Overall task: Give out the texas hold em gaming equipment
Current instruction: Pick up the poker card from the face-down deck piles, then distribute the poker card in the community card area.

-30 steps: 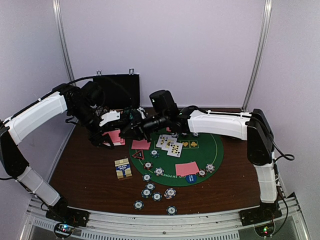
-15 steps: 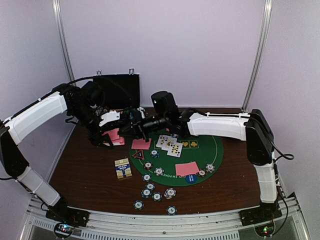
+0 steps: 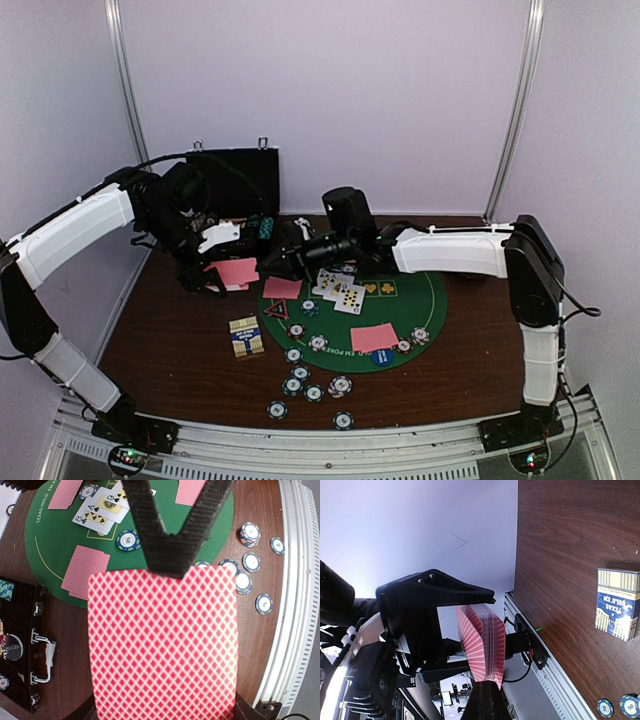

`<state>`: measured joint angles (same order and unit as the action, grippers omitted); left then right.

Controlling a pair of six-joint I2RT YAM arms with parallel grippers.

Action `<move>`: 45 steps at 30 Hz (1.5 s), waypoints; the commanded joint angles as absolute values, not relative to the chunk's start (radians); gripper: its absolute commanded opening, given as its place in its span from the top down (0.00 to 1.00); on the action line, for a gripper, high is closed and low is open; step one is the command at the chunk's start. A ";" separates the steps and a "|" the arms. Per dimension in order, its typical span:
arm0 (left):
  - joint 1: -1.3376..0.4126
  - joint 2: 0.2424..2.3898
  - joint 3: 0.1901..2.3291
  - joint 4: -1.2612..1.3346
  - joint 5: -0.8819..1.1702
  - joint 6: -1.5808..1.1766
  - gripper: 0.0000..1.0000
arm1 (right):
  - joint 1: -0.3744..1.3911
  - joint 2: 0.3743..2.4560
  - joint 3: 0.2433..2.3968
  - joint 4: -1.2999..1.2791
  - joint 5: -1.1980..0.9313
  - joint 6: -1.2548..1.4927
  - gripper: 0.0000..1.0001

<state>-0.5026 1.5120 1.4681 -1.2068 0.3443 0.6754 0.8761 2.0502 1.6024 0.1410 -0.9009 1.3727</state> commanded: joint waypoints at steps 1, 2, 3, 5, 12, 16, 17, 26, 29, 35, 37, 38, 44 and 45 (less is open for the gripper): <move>-0.499 1.503 1.500 -1.204 0.362 0.690 1.00 | 0.869 1.995 1.570 0.183 -0.891 1.377 1.00; -0.499 1.502 1.500 -1.204 0.361 0.690 1.00 | 0.868 1.991 1.564 0.184 -0.891 1.376 1.00; -0.499 1.503 1.500 -1.204 0.362 0.690 1.00 | 0.866 1.987 1.559 0.184 -0.892 1.375 1.00; -0.499 1.503 1.499 -1.204 0.363 0.689 1.00 | 0.860 1.976 1.545 0.190 -0.894 1.375 1.00; -0.499 1.505 1.495 -1.204 0.355 0.690 1.00 | 0.816 1.900 1.453 0.241 -0.890 1.386 1.00; -0.499 1.506 1.494 -1.205 0.351 0.691 1.00 | 0.772 1.855 1.362 0.321 -0.884 1.420 1.00; -0.499 1.509 1.494 -1.205 0.350 0.692 1.00 | 0.761 1.846 1.340 0.333 -0.884 1.424 1.00; -0.499 1.511 1.496 -1.205 0.355 0.691 1.00 | 0.583 1.747 1.200 0.156 -0.904 1.242 1.00; -0.499 1.511 1.499 -1.205 0.361 0.689 1.00 | 0.492 1.746 1.211 -0.091 -0.880 1.044 1.00; -0.499 1.506 1.501 -1.205 0.366 0.684 1.00 | 0.353 1.802 1.176 -0.254 -0.861 0.864 1.00; -0.499 1.504 1.500 -1.205 0.366 0.684 1.00 | 0.332 1.820 1.171 -0.266 -0.852 0.830 1.00; -0.499 1.504 1.499 -1.204 0.366 0.684 1.00 | 0.327 1.828 1.169 -0.273 -0.845 0.819 1.00; -0.499 1.503 1.500 -1.204 0.364 0.684 1.00 | 0.315 1.866 1.176 -0.284 -0.792 0.758 1.00; -0.499 1.503 1.500 -1.206 0.364 0.683 1.00 | 0.315 1.872 1.184 -0.297 -0.775 0.745 1.00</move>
<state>-0.5026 1.5120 1.4681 -1.2068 0.3443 0.6762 0.3199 1.8473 1.1751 -0.2577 -0.8368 0.8303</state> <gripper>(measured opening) 0.666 0.010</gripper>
